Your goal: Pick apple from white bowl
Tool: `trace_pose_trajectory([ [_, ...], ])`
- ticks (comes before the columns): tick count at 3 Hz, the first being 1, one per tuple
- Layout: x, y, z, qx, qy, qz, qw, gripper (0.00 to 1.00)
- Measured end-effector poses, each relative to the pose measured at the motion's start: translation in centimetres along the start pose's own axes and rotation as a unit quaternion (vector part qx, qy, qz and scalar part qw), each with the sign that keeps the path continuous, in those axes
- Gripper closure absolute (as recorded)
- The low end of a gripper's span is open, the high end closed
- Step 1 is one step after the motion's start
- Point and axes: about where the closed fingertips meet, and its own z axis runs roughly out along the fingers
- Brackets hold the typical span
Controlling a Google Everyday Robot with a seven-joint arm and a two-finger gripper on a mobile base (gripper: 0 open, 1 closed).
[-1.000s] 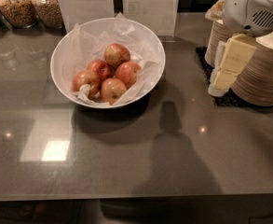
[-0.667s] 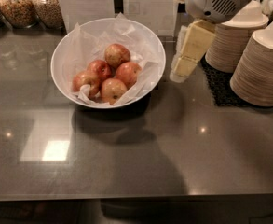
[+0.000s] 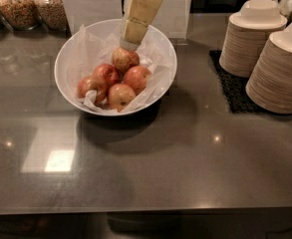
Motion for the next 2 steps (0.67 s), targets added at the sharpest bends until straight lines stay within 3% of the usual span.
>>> trace_pose_trajectory([
  [1,0.0,0.0,0.0,0.000,0.000,0.000,1.0000,0.00],
  [2,0.9,-1.4,1.7,0.027,-0.001,0.017,0.9995,0.00],
])
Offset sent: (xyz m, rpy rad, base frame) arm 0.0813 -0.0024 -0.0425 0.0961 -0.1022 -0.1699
